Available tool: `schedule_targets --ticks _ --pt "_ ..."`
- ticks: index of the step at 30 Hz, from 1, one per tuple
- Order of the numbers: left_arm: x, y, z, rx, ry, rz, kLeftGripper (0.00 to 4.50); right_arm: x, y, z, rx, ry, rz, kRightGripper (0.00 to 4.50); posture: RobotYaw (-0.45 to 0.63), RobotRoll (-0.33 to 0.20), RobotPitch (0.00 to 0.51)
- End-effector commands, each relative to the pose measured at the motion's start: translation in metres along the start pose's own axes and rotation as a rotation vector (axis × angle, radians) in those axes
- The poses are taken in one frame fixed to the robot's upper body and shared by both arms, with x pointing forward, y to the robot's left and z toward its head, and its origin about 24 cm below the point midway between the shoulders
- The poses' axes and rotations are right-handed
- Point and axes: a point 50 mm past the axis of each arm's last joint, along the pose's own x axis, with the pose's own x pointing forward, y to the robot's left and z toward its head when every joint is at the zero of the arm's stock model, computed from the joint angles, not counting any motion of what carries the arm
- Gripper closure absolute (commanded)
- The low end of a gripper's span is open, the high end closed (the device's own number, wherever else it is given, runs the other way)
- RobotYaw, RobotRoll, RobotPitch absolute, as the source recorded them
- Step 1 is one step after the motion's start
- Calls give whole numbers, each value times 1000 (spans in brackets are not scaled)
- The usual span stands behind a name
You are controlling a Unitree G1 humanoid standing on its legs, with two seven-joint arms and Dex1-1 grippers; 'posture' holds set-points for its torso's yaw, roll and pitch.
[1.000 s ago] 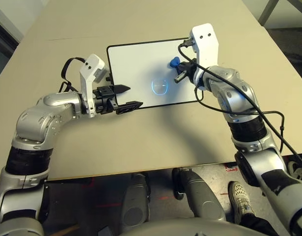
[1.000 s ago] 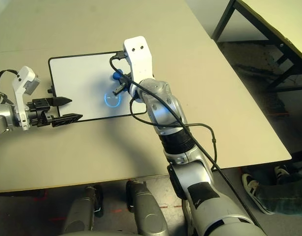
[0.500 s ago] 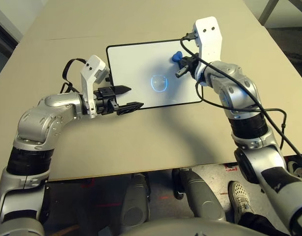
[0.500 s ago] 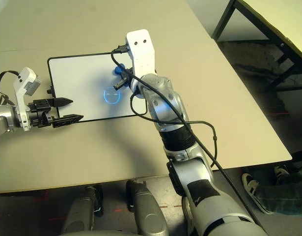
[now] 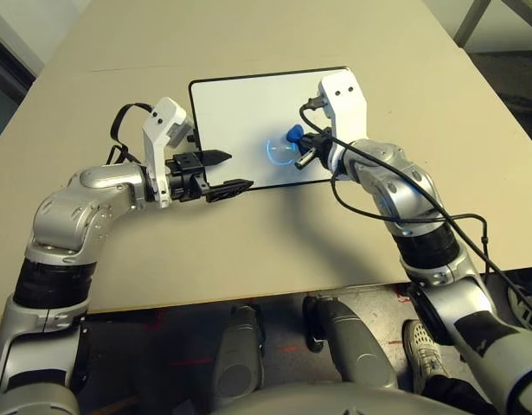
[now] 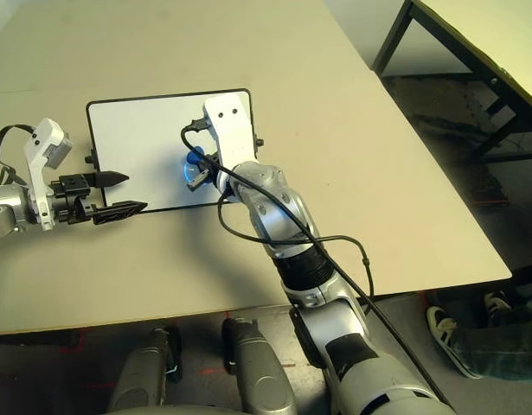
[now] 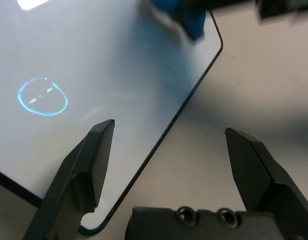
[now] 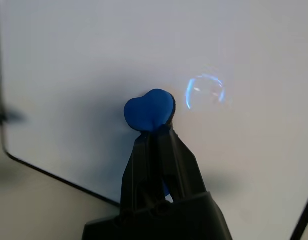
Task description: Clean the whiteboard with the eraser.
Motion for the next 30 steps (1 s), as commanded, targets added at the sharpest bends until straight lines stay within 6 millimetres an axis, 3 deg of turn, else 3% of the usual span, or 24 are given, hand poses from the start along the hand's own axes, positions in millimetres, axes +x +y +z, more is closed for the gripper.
schedule_targets --ticks 1,7,10,12,14,20,24,30 --pt "-5 8 13 30 -83 70 0 -29 -22 45 49 -178 -60 4499 -79 0 168" --pt "-15 33 44 101 -322 285 0 -72 -76 83 71 -353 -323 4499 -81 0 148" --pt "-43 63 59 132 -488 573 0 -88 -118 55 96 -231 -547 4499 -87 0 143" --pt "-62 79 59 132 -551 736 0 -88 -130 25 115 -130 -606 4499 -80 0 140" --pt "-74 89 55 119 -577 830 0 -85 -131 7 122 -86 -610 4499 -73 0 141" --pt "-63 87 46 132 -512 755 0 -53 -96 8 167 -74 -440 4499 -75 0 137" --pt "-72 96 37 94 -510 830 0 -39 -91 -18 143 44 -417 4499 -70 0 139" --pt "-81 101 29 87 -511 910 0 -31 -81 -26 168 81 -387 4499 -67 0 142"
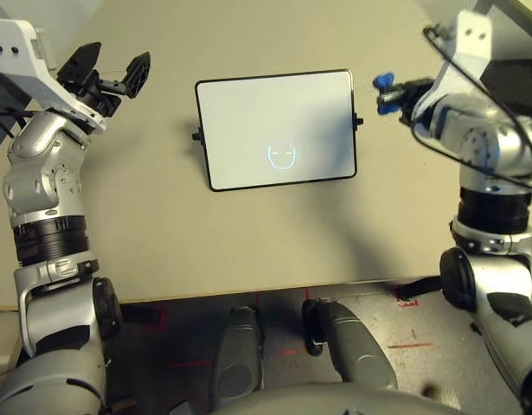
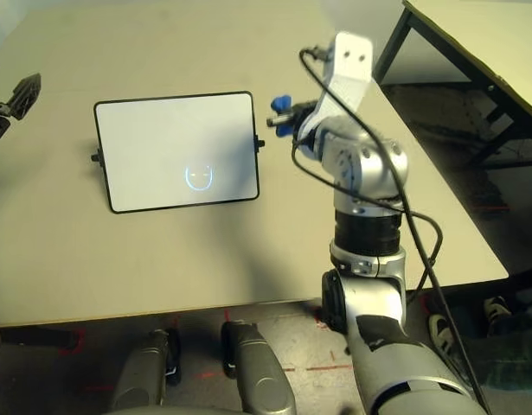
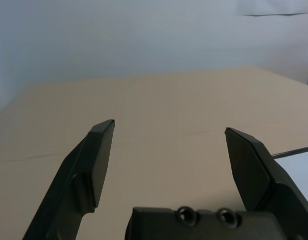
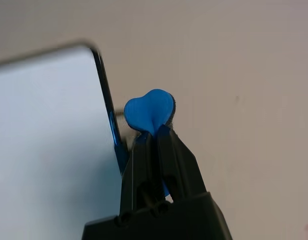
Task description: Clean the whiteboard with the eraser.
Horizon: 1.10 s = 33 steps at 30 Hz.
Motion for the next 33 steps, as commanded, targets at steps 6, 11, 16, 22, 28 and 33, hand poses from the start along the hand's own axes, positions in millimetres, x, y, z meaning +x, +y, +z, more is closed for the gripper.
schedule_targets --ticks 6,11,16,22,28,33 --pt "-19 33 -12 37 28 192 0 -1 -22 -44 -22 176 -98 4499 -67 0 146" --pt "-32 43 -28 38 74 243 0 -1 -29 -70 -2 271 -130 4499 -63 0 141" --pt "-37 42 -37 29 108 247 0 5 -30 -78 27 282 -133 4499 -59 0 140" --pt "-35 38 -41 20 120 237 0 7 -38 -77 42 248 -141 2549 -64 0 144" --pt "-34 35 -45 12 126 237 0 -2 -55 -58 52 82 -160 555 -63 0 146" --pt "-36 37 -52 27 125 266 0 -12 -90 -46 33 -175 -251 79 -78 0 144"
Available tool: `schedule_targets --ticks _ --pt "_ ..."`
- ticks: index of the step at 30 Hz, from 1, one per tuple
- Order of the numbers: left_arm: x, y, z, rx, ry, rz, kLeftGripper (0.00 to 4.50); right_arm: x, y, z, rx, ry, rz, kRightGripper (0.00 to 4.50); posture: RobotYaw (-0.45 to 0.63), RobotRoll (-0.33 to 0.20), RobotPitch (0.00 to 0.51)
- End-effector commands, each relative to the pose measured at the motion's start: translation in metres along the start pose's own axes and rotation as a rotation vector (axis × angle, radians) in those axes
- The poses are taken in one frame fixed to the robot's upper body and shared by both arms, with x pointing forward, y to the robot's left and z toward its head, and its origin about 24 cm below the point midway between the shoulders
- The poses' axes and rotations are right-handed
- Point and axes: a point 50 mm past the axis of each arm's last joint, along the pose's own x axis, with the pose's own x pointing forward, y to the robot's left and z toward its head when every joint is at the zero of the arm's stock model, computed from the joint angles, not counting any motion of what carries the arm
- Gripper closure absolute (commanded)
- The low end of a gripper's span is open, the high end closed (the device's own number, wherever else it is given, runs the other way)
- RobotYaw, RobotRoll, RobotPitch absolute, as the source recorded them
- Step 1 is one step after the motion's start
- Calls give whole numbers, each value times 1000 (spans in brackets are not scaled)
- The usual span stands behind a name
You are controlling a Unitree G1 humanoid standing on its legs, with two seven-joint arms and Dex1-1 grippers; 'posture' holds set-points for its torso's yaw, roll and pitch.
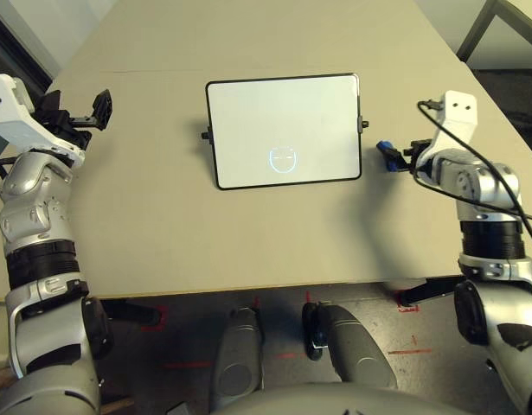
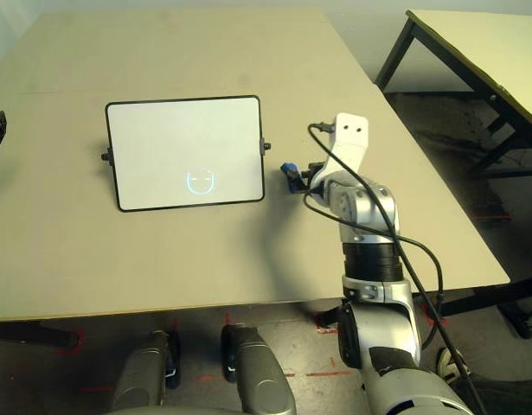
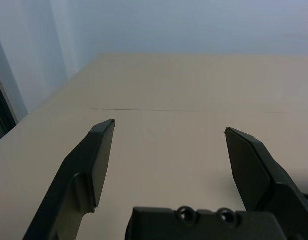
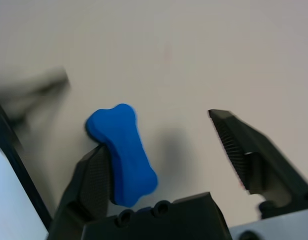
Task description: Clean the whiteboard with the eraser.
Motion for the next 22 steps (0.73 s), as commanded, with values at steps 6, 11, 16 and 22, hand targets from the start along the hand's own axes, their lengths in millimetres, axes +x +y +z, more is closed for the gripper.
schedule_targets --ticks 6,11,16,22 --pt "-3 -4 -25 -2 52 21 0 -2 -60 -45 44 -58 -179 79 -73 0 149" --pt "-1 -5 -24 -4 53 10 0 -4 -65 -57 63 -39 -202 79 -81 0 144" --pt "-1 10 -26 11 69 61 0 -1 -71 -65 90 -140 -227 79 -90 0 140" --pt "-12 16 -50 2 124 110 0 2 -75 -80 110 -222 -190 79 -93 0 126"
